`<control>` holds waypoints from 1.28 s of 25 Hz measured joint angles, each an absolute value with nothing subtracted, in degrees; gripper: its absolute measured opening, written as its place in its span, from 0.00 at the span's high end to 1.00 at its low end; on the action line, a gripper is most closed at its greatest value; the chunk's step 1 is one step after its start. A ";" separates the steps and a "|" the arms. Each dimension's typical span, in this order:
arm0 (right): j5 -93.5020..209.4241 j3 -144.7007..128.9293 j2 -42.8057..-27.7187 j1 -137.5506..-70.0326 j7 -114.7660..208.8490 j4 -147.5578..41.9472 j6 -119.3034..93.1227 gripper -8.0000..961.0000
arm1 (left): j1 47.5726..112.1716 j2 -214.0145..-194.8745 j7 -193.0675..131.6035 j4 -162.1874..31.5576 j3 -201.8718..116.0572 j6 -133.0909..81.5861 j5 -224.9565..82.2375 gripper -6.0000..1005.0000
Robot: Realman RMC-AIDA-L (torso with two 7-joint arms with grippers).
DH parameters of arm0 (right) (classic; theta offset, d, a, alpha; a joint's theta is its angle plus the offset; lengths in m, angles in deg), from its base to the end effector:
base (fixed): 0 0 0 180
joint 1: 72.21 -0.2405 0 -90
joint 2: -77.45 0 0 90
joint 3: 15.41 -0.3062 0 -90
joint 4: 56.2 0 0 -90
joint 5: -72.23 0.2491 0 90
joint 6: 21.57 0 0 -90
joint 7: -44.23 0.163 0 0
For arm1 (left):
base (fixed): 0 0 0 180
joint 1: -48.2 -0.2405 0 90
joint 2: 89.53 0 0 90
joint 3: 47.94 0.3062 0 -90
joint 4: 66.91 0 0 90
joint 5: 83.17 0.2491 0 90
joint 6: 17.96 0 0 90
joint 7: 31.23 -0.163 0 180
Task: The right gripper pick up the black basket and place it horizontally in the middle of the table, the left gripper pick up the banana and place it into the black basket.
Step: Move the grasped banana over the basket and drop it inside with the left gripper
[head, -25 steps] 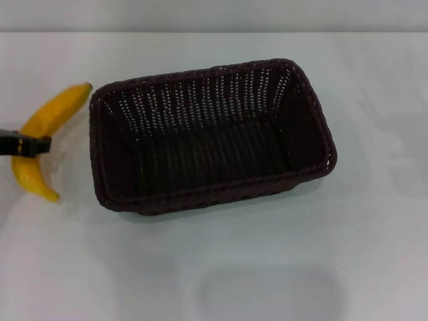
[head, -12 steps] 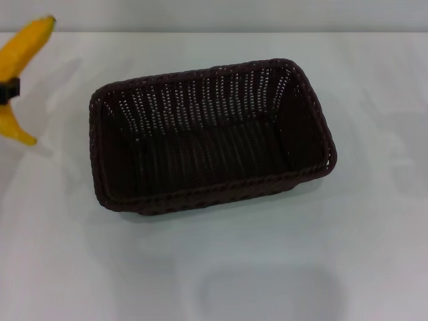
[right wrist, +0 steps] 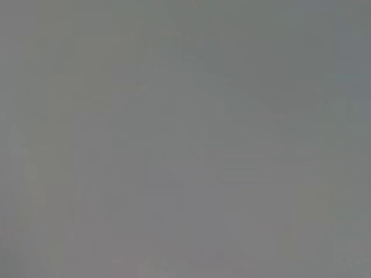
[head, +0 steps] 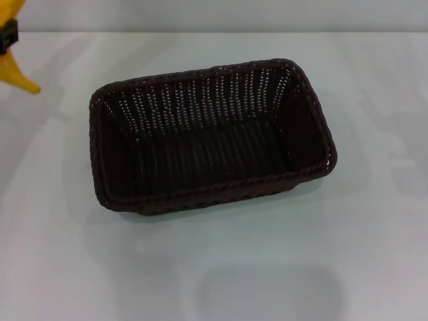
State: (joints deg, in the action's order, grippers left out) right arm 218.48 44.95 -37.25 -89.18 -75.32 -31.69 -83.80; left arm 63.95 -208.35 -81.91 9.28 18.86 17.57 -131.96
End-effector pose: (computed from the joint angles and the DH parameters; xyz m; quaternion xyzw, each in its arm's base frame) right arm 0.4268 0.3934 0.0561 -0.6250 0.3666 0.4537 0.5187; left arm -0.3244 0.4605 0.0852 -0.7700 -0.3145 -0.0951 0.5469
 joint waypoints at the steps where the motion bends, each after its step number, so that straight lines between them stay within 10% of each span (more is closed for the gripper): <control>1: 218.48 44.96 -37.25 -89.18 -75.26 -31.68 -83.90 0.12 | 63.98 -208.36 -84.46 9.26 18.94 17.21 -134.58 0.50; 32: 217.50 45.32 -37.25 -89.13 -74.73 -31.58 -85.04 0.17 | 71.68 -208.63 -124.09 -2.76 26.63 34.26 -170.74 0.50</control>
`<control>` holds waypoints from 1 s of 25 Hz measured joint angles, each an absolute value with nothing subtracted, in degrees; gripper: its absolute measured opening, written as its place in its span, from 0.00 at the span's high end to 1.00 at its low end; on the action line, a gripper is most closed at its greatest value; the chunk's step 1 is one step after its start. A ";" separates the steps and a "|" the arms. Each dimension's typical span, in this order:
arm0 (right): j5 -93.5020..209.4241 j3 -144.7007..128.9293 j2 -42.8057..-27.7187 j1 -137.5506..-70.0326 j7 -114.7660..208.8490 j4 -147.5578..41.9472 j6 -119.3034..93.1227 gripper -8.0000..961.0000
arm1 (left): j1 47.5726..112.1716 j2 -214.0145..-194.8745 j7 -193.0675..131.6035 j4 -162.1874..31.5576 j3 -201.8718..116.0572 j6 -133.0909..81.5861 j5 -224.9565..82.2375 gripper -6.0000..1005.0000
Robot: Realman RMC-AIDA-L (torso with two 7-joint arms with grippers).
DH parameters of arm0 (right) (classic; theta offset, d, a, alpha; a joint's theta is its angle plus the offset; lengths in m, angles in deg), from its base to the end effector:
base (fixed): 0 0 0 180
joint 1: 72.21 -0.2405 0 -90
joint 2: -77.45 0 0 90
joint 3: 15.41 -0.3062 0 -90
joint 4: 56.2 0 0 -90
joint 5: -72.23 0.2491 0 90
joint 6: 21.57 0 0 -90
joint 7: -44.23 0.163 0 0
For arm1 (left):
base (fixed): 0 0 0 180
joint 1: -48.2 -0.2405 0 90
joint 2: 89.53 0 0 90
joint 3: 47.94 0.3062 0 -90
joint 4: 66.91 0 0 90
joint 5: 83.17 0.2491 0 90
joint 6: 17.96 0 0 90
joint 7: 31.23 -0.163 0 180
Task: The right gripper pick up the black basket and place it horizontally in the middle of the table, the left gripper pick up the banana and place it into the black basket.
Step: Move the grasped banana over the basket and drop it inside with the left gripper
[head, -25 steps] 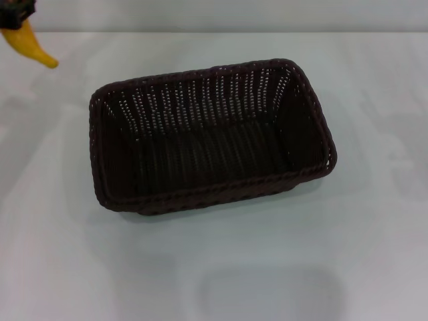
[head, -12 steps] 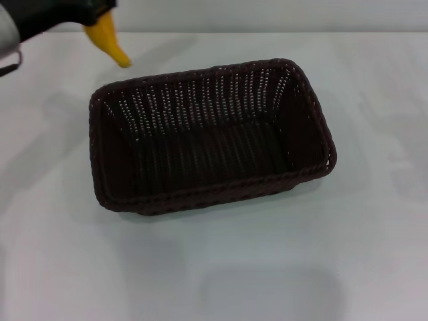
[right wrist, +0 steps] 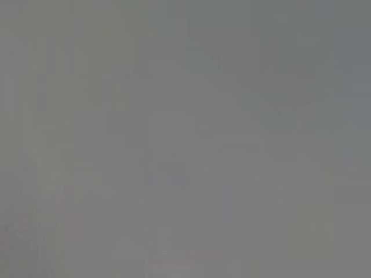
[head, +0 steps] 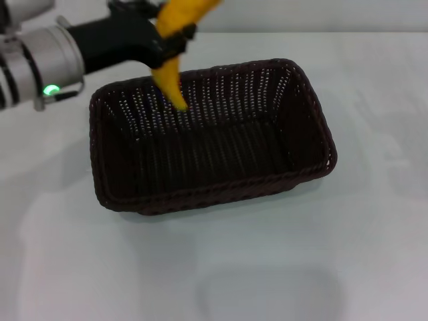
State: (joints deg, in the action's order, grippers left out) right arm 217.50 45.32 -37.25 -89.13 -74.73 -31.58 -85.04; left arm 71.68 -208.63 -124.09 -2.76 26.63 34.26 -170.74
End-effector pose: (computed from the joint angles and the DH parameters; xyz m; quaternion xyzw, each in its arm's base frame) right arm 0.4221 0.3925 0.0533 -0.6343 0.3615 0.4576 0.5076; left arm -0.2196 0.4603 -0.0208 -0.9109 -0.1124 -0.2205 0.3301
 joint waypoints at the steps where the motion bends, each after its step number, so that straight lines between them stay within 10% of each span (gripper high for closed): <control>1: 217.48 45.32 -37.25 -89.18 -74.74 -31.58 -85.01 0.17 | 71.87 -208.63 -124.33 -3.38 27.71 34.52 -171.18 0.50; 25: 217.42 45.25 -37.16 -89.36 -74.77 -31.59 -84.98 0.17 | 69.96 -208.53 -114.45 -1.62 37.70 31.60 -171.56 0.50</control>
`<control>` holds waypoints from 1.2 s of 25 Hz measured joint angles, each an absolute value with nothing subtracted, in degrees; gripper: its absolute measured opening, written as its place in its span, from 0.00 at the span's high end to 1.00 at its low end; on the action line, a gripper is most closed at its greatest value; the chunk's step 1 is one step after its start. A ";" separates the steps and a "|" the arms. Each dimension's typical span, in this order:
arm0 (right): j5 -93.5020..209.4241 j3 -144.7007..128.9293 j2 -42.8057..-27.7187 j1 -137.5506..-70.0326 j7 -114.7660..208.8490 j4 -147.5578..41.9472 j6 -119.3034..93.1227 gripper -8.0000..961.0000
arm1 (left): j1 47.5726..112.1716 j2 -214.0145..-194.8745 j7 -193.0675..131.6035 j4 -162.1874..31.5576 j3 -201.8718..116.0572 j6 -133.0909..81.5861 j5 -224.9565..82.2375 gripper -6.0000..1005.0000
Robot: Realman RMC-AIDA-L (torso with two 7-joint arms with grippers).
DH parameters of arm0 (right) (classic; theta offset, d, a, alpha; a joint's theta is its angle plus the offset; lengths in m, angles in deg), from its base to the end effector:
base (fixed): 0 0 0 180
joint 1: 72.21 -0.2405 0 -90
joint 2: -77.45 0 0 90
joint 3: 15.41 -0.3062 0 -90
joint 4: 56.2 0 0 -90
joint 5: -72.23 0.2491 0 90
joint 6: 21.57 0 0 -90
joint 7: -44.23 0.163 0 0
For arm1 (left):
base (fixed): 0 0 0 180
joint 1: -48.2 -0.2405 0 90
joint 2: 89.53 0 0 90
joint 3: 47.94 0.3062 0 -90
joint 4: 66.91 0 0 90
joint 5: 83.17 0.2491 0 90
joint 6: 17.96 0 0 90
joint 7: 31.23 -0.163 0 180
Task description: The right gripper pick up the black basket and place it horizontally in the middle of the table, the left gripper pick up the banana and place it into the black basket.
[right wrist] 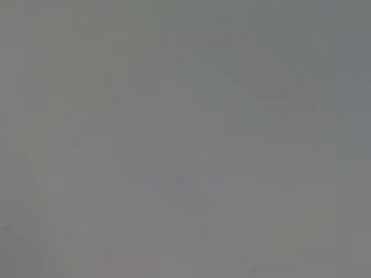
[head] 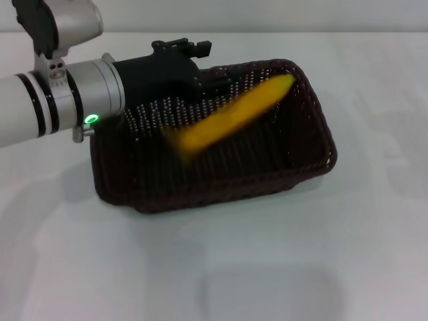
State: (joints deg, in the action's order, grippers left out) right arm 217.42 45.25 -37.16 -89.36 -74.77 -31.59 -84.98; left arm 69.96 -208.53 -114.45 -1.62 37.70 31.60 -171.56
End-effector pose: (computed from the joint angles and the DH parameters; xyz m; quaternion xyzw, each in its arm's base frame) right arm 0.4211 0.3942 0.0541 -0.6353 0.3599 0.4574 0.5076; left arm -0.2050 0.4365 -0.0682 -0.9248 -0.1662 -0.2209 0.2614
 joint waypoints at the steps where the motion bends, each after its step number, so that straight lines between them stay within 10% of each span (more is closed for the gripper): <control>1: 217.43 45.25 -37.16 -89.36 -74.77 -31.59 -85.00 0.17 | 69.86 -208.54 -114.30 -1.31 37.63 31.65 -171.54 0.50; 12: 217.43 45.23 -37.16 -89.35 -74.77 -31.59 -85.17 0.17 | 68.69 -208.56 -111.99 0.77 37.45 29.69 -168.45 0.14; 30: 217.50 44.88 -37.25 -89.38 -76.20 -31.80 -84.97 0.17 | 60.14 -208.95 -132.73 6.64 37.90 -10.39 -181.44 0.12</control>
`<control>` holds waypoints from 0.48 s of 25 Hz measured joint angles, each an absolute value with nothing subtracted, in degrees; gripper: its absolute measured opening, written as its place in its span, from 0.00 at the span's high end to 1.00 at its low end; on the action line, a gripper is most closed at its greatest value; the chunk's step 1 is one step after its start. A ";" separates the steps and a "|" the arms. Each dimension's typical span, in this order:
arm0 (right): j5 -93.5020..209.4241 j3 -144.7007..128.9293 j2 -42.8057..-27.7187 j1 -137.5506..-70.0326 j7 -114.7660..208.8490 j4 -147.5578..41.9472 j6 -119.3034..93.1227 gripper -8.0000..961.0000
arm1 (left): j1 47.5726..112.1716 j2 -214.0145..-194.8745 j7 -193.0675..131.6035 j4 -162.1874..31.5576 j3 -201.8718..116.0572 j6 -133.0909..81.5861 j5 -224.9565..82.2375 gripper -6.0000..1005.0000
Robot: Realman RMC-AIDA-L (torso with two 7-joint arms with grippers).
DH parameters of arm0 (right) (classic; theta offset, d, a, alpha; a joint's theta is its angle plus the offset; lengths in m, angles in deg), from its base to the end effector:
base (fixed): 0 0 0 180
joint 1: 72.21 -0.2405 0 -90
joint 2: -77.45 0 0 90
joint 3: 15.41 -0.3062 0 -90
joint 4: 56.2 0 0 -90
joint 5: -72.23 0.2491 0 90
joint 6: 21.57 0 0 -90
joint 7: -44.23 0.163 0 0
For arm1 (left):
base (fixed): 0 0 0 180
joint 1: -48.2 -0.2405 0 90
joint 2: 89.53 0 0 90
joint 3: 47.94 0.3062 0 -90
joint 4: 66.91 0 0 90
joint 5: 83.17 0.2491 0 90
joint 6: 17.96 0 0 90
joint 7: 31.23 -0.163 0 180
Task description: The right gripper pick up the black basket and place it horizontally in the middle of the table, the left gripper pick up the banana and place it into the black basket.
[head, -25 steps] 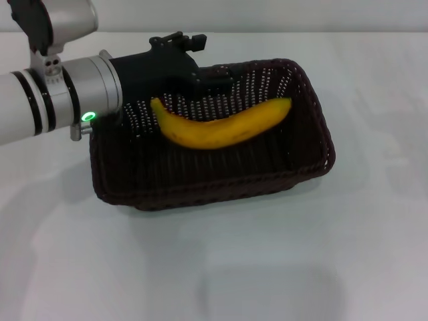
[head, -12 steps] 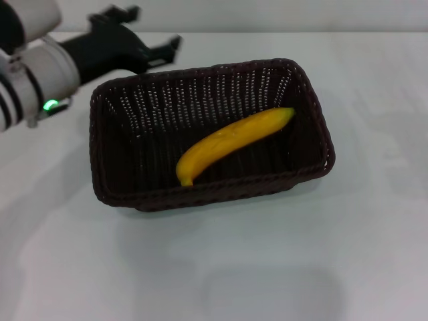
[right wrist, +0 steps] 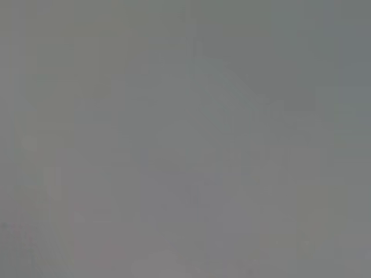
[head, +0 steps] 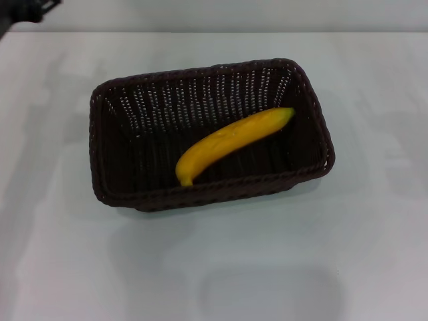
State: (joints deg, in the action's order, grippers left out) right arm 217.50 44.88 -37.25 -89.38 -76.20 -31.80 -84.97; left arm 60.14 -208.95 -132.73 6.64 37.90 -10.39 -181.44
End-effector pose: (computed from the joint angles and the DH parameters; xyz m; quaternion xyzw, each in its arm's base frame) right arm 0.4223 0.3937 0.0542 -0.6364 0.3541 0.4521 0.5150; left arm -0.2793 0.4631 0.0409 -0.7483 -0.1761 -0.1495 0.6219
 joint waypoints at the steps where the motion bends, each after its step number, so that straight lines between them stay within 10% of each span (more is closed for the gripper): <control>1: 217.59 44.88 -37.25 -89.39 -76.52 -31.85 -84.92 0.17 | 60.31 -208.96 -133.02 6.29 37.82 -12.28 -182.31 0.12; 12: 217.98 44.29 -37.32 -90.03 -80.00 -32.36 -84.47 0.17 | 61.79 -208.79 -121.93 1.20 34.46 -29.19 -184.36 0.12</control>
State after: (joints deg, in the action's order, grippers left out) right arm 217.98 44.29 -37.32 -90.03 -80.00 -32.36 -84.47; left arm 61.79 -208.79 -121.93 1.20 34.46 -29.19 -184.36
